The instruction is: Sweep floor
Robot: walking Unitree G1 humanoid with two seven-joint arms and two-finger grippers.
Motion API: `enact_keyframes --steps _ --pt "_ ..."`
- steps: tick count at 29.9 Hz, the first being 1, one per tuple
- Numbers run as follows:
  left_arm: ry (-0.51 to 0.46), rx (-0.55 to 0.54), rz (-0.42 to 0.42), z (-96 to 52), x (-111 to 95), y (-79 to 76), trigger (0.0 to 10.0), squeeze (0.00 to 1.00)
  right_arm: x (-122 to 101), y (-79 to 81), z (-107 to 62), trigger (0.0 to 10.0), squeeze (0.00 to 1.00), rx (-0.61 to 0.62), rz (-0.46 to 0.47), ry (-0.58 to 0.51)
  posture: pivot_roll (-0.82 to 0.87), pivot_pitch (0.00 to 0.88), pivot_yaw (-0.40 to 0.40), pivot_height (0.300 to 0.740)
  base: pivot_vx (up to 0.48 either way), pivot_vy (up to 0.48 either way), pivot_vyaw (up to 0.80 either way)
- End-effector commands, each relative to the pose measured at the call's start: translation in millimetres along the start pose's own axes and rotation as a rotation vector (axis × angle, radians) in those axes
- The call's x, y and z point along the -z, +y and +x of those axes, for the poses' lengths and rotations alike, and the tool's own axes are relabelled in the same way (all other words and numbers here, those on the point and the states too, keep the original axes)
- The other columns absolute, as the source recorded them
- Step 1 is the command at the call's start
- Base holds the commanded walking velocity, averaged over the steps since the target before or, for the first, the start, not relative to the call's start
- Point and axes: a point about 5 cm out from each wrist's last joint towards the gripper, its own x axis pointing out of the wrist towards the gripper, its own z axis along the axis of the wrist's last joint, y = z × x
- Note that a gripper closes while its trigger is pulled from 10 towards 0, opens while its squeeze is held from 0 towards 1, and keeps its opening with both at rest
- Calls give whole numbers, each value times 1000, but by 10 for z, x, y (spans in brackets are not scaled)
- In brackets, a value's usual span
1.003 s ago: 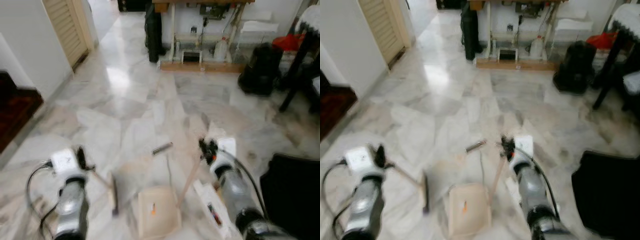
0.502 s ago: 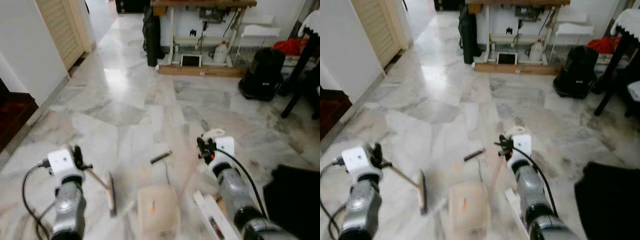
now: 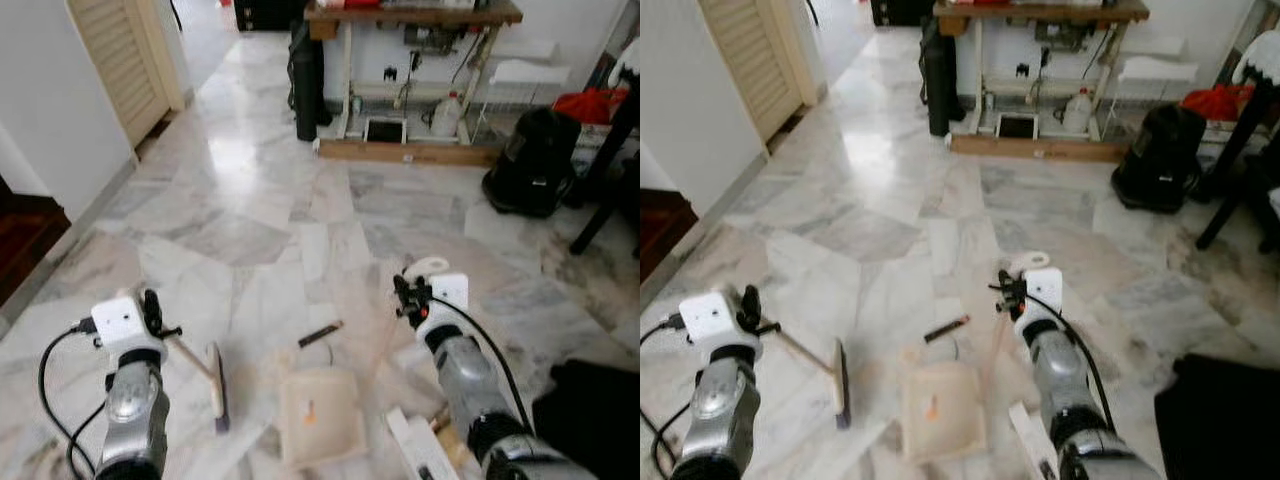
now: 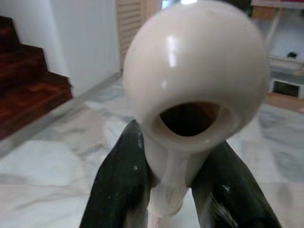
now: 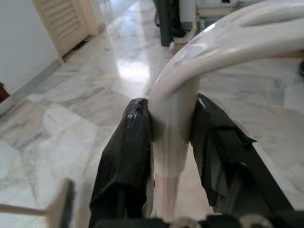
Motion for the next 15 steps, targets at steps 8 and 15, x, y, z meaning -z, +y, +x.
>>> enact_keyframes --steps 8,15 --pt "-73 -5 2 71 -161 37 10000 0 -159 50 81 10000 0 -19 -5 -66 -73 19 27 740 359 0 0" --pt "-80 -5 -1 78 -177 30 10000 0 -166 55 83 10000 0 -23 -3 -70 -73 20 26 740 358 0 0"
